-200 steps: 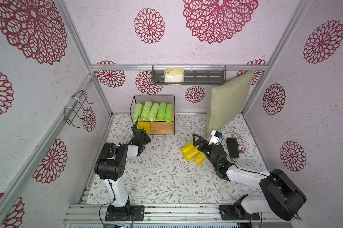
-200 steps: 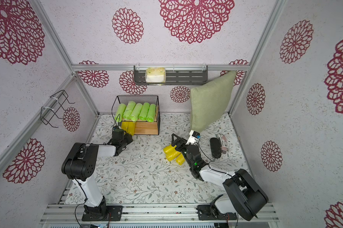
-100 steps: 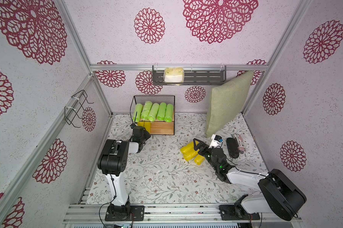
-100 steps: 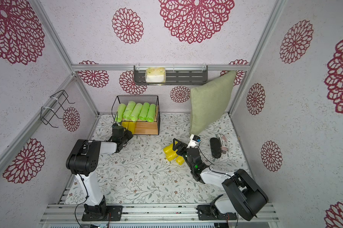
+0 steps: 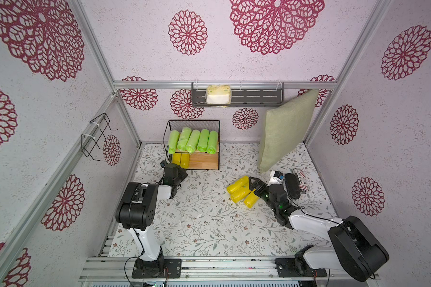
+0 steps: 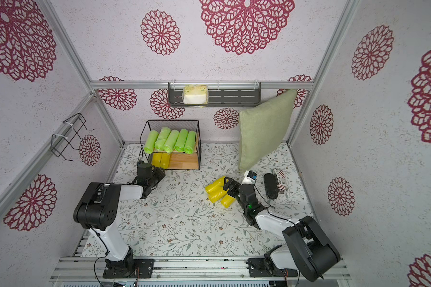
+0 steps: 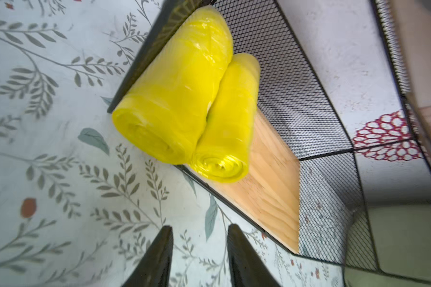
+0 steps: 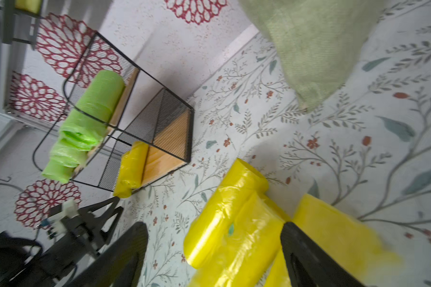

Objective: Sort the rolls of trash bags by color and place them on the shelf
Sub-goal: Place the roll of trash bags on the shelf, then pick up the roll of trash bags from the center of the board.

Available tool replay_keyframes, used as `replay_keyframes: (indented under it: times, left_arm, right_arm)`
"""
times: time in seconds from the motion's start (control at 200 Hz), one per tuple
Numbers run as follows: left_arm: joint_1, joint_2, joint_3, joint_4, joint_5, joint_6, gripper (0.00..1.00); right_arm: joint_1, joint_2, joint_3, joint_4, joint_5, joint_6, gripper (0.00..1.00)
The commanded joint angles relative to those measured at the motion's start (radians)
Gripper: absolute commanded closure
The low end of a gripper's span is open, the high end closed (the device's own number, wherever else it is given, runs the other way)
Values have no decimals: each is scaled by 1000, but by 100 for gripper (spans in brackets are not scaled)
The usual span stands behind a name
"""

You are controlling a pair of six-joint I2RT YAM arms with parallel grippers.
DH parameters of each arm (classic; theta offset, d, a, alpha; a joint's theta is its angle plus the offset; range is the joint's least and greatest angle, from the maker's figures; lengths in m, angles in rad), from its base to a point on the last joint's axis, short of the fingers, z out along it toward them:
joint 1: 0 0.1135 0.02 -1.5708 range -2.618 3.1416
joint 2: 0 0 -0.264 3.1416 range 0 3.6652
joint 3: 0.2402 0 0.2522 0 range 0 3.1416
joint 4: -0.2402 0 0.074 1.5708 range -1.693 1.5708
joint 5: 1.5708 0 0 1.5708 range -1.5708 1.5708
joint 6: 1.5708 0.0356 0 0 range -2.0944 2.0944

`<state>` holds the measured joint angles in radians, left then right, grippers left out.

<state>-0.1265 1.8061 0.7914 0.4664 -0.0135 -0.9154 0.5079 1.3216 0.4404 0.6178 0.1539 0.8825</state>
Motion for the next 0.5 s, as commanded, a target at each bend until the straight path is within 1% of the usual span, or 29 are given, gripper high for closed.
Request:
replay_keyframes:
  times: [0.0, 0.145, 0.315, 0.495]
  left_arm:
    - [-22, -108, -51, 8, 37, 15, 56]
    - [-85, -237, -70, -116, 65, 90, 50]
    - [-163, -312, -58, -202, 116, 182, 46]
    - [-202, -316, -27, -228, 146, 206, 46]
  right_arm:
    - [-55, -39, 24, -172, -46, -54, 12]
    - [-107, -5, 77, -339, -65, -102, 11]
    - [-128, 69, 103, -315, -132, -105, 10]
    - [-129, 144, 127, -263, -154, -77, 13]
